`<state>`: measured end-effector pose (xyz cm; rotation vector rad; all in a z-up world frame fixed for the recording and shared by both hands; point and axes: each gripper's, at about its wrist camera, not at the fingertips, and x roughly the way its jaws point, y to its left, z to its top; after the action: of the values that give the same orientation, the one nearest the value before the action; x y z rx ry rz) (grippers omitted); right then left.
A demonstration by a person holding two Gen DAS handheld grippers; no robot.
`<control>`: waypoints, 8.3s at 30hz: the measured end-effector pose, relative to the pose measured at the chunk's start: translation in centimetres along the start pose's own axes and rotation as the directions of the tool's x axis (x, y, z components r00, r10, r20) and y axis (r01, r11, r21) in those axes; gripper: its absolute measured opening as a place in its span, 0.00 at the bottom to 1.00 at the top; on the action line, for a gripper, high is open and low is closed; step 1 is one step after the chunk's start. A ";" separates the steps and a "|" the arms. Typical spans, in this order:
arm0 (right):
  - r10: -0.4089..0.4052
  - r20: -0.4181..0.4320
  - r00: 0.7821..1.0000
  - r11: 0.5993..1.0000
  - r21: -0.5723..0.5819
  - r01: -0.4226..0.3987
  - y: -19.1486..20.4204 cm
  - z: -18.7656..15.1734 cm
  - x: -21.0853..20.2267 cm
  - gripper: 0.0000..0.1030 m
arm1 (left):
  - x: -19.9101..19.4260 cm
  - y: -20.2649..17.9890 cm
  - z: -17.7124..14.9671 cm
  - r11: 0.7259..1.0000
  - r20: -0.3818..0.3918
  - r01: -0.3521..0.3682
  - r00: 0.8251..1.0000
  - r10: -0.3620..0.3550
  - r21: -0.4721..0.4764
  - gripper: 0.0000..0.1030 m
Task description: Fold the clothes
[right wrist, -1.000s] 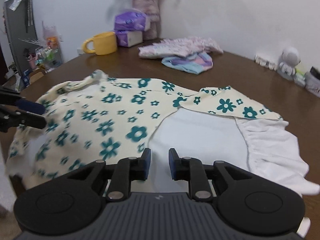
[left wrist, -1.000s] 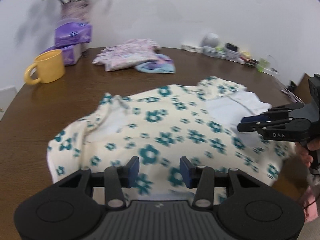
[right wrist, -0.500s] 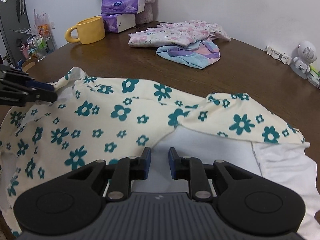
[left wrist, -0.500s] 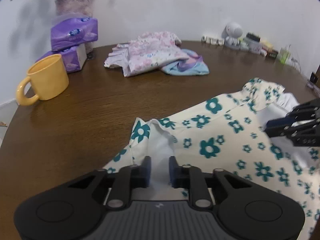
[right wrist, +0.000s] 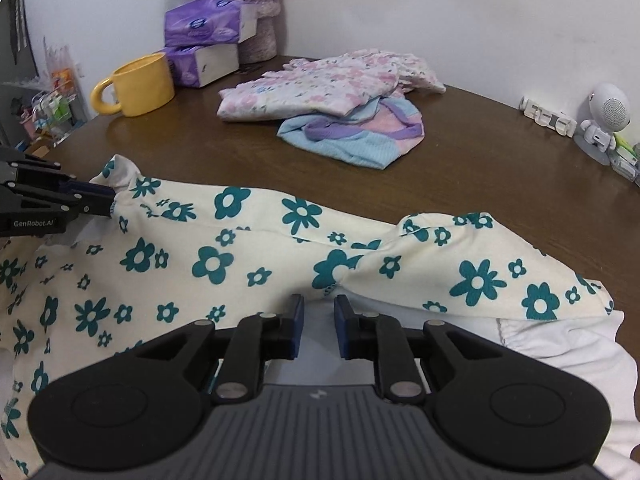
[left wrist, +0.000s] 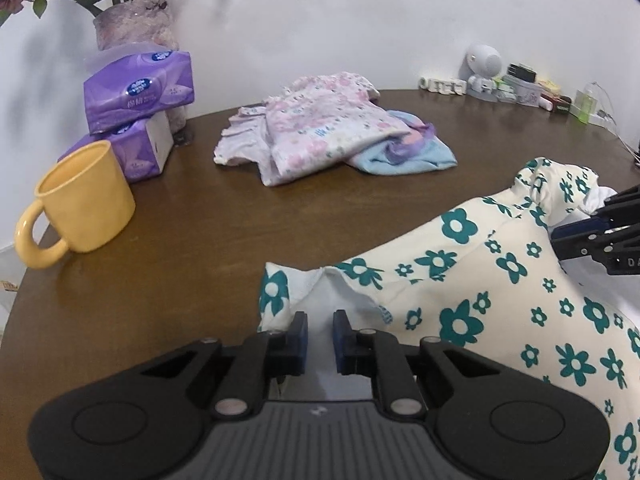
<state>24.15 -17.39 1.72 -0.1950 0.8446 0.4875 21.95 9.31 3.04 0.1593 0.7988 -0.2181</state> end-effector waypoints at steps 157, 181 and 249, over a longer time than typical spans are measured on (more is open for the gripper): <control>0.035 0.149 0.988 0.986 0.155 -0.058 5.6 -14.8 -12.0 0.67 | -12.7 -7.2 -14.0 0.965 0.034 -0.170 0.983 0.180 -0.198 0.77; 0.107 0.168 0.980 0.981 0.143 -0.132 5.0 -14.6 -12.3 0.66 | -10.5 -1.0 -12.5 0.950 0.036 -0.198 0.976 0.213 -0.241 0.77; -0.113 0.140 0.984 0.981 -0.140 0.132 0.9 -19.5 -17.7 0.49 | -16.7 -15.7 -15.4 0.943 0.079 -0.074 0.996 0.051 0.324 0.61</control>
<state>0.77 -29.46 2.33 -0.3470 0.6633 0.4426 -3.94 -0.14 3.58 0.4875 0.6824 -0.2934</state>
